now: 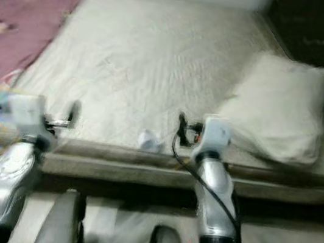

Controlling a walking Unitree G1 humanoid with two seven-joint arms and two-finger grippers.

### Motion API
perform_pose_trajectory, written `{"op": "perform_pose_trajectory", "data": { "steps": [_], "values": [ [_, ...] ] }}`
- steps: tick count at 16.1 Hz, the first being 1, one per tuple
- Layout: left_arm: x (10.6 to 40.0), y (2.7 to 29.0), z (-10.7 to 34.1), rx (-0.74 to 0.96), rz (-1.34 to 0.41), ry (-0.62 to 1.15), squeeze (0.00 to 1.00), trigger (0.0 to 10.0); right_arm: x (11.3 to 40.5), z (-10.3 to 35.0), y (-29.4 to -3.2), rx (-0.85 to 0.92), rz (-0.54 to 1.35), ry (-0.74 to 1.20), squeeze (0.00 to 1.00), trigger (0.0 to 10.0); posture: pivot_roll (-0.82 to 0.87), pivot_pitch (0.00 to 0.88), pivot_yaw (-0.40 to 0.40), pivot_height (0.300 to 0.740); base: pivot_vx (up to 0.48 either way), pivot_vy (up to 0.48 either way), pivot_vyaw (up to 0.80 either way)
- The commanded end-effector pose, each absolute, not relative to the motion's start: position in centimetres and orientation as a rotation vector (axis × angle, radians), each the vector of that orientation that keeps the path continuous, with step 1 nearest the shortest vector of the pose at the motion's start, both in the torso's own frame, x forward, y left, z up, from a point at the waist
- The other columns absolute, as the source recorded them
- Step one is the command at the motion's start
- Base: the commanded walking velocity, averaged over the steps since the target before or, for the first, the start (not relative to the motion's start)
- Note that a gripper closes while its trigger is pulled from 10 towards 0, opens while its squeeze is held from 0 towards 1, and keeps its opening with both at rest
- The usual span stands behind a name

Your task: Clean up the room

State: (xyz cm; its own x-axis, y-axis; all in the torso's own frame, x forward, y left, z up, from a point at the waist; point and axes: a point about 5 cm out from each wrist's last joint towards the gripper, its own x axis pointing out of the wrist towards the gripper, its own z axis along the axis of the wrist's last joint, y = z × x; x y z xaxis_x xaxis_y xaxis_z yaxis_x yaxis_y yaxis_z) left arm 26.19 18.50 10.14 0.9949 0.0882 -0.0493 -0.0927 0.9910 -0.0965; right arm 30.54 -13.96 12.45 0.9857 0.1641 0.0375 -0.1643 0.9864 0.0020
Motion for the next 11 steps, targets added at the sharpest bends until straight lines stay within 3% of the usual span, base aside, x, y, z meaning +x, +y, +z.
{"op": "perform_pose_trajectory", "data": {
  "steps": [1, 7, 11],
  "values": [
    [26.1, 18.8, 9.8, -0.1, 0.103, 0.067, 0.0, 10.0, 30.2, 11.7, -13.7, 0.004, 0.182, -0.009, 0.0, 10.0, -0.08, 0.076, -0.003, 0.631, 0.0, 0.0, 0.0],
    [26.0, 18.9, 9.7, -0.108, 0.112, 0.076, 0.0, 10.0, 30.3, 11.6, -13.6, -0.008, 0.196, 0.003, 0.0, 10.0, -0.08, 0.075, -0.006, 0.631, 0.0, 0.0, 0.0],
    [25.2, 19.8, 7.1, -0.154, 0.158, 0.25, 0.0, 10.0, 30.0, 8.8, -13.1, -0.067, 0.26, 0.183, 0.0, 10.0, -0.07, 0.069, -0.008, 0.631, 0.0, 0.0, 0.0]
  ]
}}
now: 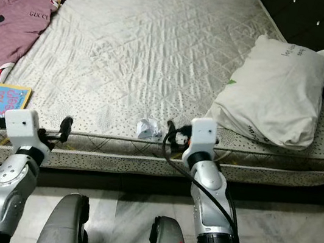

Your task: Clean up the room

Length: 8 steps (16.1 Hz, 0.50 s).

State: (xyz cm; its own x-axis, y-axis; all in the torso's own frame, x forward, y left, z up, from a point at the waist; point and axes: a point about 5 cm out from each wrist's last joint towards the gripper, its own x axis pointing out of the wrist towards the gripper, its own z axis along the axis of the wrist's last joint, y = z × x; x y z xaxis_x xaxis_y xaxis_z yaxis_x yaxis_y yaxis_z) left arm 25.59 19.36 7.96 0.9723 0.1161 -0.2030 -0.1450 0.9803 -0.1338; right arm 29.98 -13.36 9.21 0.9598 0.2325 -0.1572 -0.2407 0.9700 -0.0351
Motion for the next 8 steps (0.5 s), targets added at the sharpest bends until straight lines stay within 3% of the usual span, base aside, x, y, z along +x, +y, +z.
{"op": "perform_pose_trajectory", "data": {
  "steps": [1, 8],
  "values": [
    [25.1, 19.9, 6.6, -0.16, 0.162, 0.283, 0.0, 10.0, 29.9, 8.4, -13.0, -0.078, 0.27, 0.21, 0.0, 10.0, -0.07, 0.068, -0.008, 0.631, 0.0, 0.0, 0.0],
    [25.5, 19.6, 7.0, -0.13, 0.103, 0.251, 0.0, 10.0, 29.8, 7.2, -13.0, -0.068, 0.272, 0.261, 0.0, 10.0, -0.07, 0.04, 0.003, 0.631, 0.0, 0.0, 0.0]
  ]
}}
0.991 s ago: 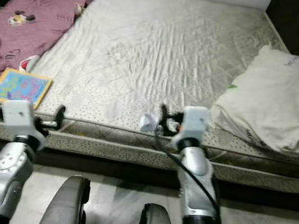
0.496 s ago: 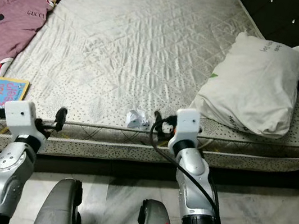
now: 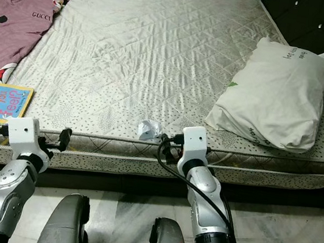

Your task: Clean up the room

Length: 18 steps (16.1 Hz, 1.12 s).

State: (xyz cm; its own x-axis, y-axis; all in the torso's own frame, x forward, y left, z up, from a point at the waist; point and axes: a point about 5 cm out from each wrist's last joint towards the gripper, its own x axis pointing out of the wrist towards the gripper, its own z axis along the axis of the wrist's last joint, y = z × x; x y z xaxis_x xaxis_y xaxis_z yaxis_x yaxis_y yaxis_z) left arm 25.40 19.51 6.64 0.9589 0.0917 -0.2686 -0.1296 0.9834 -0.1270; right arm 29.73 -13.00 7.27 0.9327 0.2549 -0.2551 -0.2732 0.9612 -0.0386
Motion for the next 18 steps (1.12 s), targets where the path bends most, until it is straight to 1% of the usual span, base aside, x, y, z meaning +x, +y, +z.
{"op": "perform_pose_trajectory", "data": {
  "steps": [1, 6, 8, 11, 18],
  "values": [
    [25.5, 19.62, 7.01, -0.128, 0.099, 0.246, 0.0, 10.0, 29.85, 7.16, -12.96, -0.065, 0.272, 0.26, 0.0, 10.0, -0.07, 0.042, 0.004, 0.631, 0.0, 0.0, 0.0],
    [25.61, 19.51, 7.22, -0.12, 0.084, 0.234, 0.0, 10.0, 29.93, 7.4, -12.64, -0.065, 0.294, 0.246, 0.0, 10.0, -0.07, 0.047, 0.003, 0.631, 0.0, 0.0, 0.0],
    [25.6, 19.54, 7.24, -0.12, 0.085, 0.231, 0.0, 10.0, 29.88, 7.61, -12.32, -0.069, 0.32, 0.228, 0.0, 10.0, -0.07, 0.047, 0.003, 0.631, 0.261, 0.0, 0.0],
    [25.64, 19.5, 7.3, -0.121, 0.083, 0.229, 0.0, 10.0, 29.88, 7.71, -12.25, -0.075, 0.326, 0.224, 0.0, 10.0, -0.07, 0.053, 0.003, 0.631, 0.279, 0.0, 0.54],
    [25.68, 19.38, 7.27, -0.13, 0.079, 0.232, 0.0, 10.0, 30.0, 7.94, -12.48, -0.061, 0.319, 0.211, 0.0, 10.0, -0.07, 0.06, 0.0, 0.631, 0.29, 0.0, 0.0]
  ]
}}
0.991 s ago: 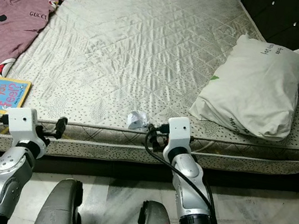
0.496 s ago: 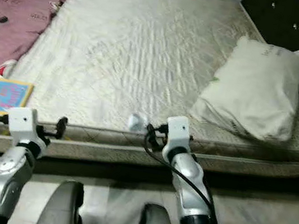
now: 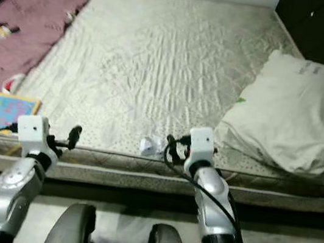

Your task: Clean up the room

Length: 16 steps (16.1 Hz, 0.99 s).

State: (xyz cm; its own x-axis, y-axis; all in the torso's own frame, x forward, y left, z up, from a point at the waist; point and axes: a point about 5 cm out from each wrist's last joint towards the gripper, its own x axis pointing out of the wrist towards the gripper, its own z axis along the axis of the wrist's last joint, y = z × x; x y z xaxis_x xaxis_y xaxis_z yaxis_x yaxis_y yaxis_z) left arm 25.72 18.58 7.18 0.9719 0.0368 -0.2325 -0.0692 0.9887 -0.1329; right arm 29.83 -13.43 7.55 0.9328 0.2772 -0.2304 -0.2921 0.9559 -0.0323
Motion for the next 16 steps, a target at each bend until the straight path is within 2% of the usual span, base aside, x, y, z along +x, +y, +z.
{"op": "perform_pose_trajectory", "data": {
  "steps": [1, 10, 16],
  "values": [
    [25.7, 19.4, 7.3, -0.131, 0.079, 0.233, 0.0, 10.0, 30.0, 7.9, -12.5, -0.062, 0.317, 0.21, 0.0, 10.0, -0.07, 0.06, 0.0, 0.631, 0.292, 0.0, 0.0],
    [26.0, 18.9, 6.8, -0.161, 0.054, 0.256, 0.0, 10.0, 30.6, 7.3, -12.9, -0.027, 0.285, 0.228, 0.0, 10.0, -0.05, 0.051, 0.018, 0.631, 0.03, 0.0, 0.0],
    [26.5, 18.9, 7.7, -0.161, 0.065, 0.2, 0.0, 10.0, 30.8, 7.6, -12.9, -0.033, 0.291, 0.208, 0.0, 10.0, -0.06, 0.059, 0.007, 0.572, 0.0, 0.0, 0.0]
  ]
}}
